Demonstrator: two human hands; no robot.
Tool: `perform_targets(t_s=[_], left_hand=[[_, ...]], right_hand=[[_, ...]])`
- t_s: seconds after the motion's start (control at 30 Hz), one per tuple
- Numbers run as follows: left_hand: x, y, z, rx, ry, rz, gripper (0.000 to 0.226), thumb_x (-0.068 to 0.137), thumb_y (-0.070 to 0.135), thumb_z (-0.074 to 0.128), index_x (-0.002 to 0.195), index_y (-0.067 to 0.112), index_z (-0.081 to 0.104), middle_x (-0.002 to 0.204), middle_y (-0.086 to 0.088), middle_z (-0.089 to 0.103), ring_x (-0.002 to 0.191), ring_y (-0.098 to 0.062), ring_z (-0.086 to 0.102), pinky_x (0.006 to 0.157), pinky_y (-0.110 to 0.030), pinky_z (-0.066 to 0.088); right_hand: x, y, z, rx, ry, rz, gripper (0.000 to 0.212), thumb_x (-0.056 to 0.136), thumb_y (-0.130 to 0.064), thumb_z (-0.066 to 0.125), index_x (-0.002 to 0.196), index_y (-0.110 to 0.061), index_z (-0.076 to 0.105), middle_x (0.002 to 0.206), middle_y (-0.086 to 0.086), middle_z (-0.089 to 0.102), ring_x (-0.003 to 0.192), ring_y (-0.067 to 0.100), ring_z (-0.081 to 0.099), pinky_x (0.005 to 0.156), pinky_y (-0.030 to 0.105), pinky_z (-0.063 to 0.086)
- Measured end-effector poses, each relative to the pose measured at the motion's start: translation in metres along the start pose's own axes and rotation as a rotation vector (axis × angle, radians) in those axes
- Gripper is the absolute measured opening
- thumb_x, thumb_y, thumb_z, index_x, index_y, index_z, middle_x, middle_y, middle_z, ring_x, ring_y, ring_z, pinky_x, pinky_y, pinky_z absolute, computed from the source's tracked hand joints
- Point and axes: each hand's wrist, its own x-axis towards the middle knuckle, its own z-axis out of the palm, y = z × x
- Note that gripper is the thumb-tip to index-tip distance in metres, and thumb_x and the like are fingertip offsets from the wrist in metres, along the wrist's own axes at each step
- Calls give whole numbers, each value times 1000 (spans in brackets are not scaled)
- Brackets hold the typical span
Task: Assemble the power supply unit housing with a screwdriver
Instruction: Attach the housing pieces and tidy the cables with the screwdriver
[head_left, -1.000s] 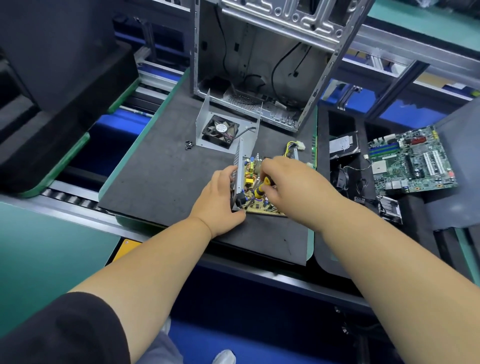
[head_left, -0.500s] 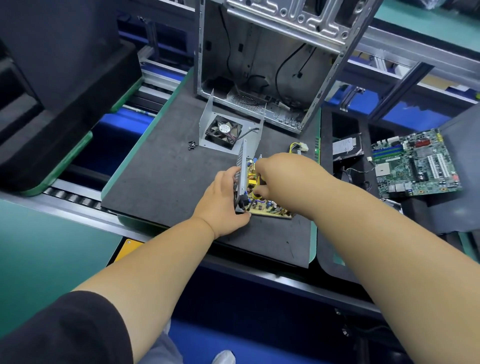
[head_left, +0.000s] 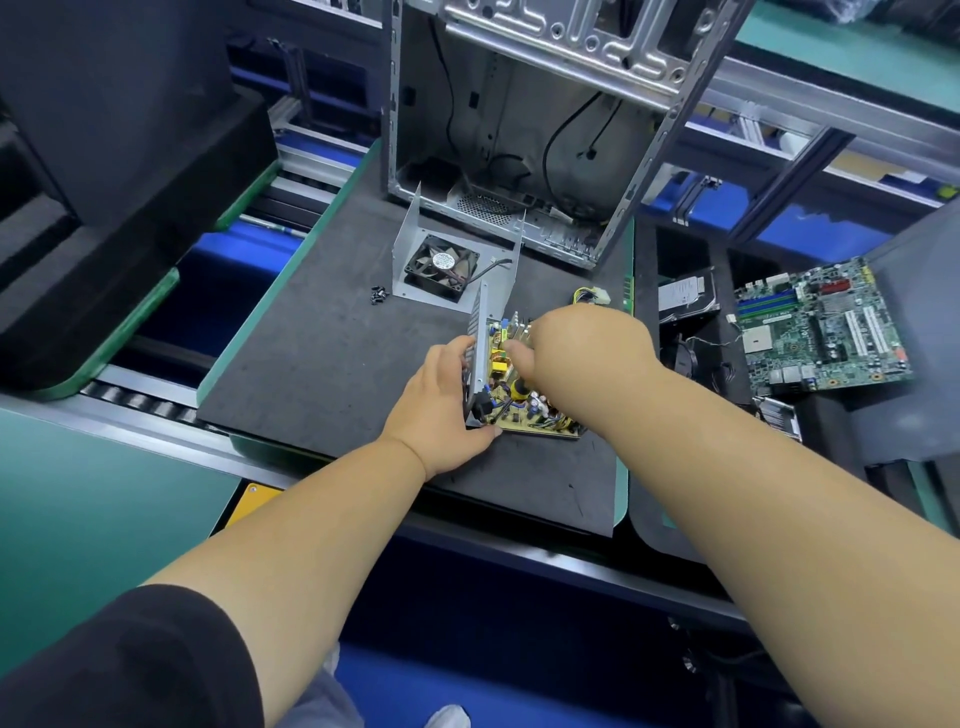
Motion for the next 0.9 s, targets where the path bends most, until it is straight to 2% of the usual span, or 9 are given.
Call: perform_targets(t_s=[0.07, 0.2, 0.27, 0.33, 0.5, 0.6, 0.67, 0.8, 0.9], left_hand=[[0, -1, 0, 4, -1, 6, 105, 57, 52, 75, 140, 45, 11, 122, 10, 33, 112, -22, 53, 88, -47, 53], [0, 0, 0, 8, 1, 0, 104, 58, 50, 76, 140, 44, 13, 122, 10, 34, 112, -21, 53, 86, -46, 54], [1, 0, 0, 12, 1, 0, 103, 58, 50, 76, 140, 44, 14, 123, 9, 34, 112, -21, 53, 86, -47, 54], [0, 0, 0, 17, -3, 4, 104, 58, 51, 76, 141, 43, 14, 124, 8, 34, 112, -23, 53, 86, -48, 53], [0, 0, 0, 18, 2, 10, 104, 59, 48, 79, 141, 43, 15, 124, 8, 34, 111, -23, 53, 86, -47, 53], [-1, 0, 0, 19, 12, 7, 106, 57, 49, 79, 140, 44, 15, 122, 11, 34, 111, -22, 52, 88, -45, 51], [0, 0, 0, 18, 7, 0, 109, 54, 52, 79, 140, 44, 14, 121, 12, 34, 111, -21, 51, 88, -43, 50], [0, 1, -1, 30, 1, -3, 110, 53, 53, 80, 140, 45, 13, 120, 12, 32, 111, -20, 50, 87, -41, 50], [0, 1, -1, 27, 5, -6, 109, 54, 52, 80, 140, 46, 13, 119, 13, 32, 110, -20, 50, 85, -41, 51]], right_hand=[[-3, 4, -3, 122, -31, -47, 41, 100, -50, 36, 77, -18, 47, 74, 0, 49, 67, 23, 49, 53, 30, 31], [-10, 10, -9, 325, -64, -233, 17, 96, -28, 50, 105, -13, 50, 106, 8, 52, 92, 28, 50, 76, 40, 45], [-9, 12, -10, 285, -47, -266, 17, 97, -29, 53, 104, -13, 52, 102, 6, 52, 90, 27, 51, 75, 39, 46], [-6, 12, -10, 206, -50, -249, 24, 99, -37, 51, 94, -14, 50, 85, 2, 50, 78, 24, 50, 62, 35, 40], [-5, 6, 2, -53, 29, -118, 45, 105, -44, 27, 81, -20, 56, 62, -2, 40, 67, 26, 49, 47, 26, 23], [-9, 0, 6, -54, 35, -67, 44, 103, -45, 27, 82, -19, 56, 62, -2, 37, 67, 27, 47, 47, 25, 21], [-10, 3, 2, 63, 7, -59, 29, 97, -40, 37, 89, -16, 53, 67, -2, 40, 70, 27, 46, 49, 27, 21], [-12, 14, -9, 259, -153, -162, 16, 95, -24, 50, 102, -13, 42, 93, 7, 55, 77, 27, 50, 55, 34, 32], [-9, 11, -13, 141, -150, -179, 24, 98, -36, 53, 99, -13, 46, 83, 4, 54, 77, 27, 50, 58, 34, 36]])
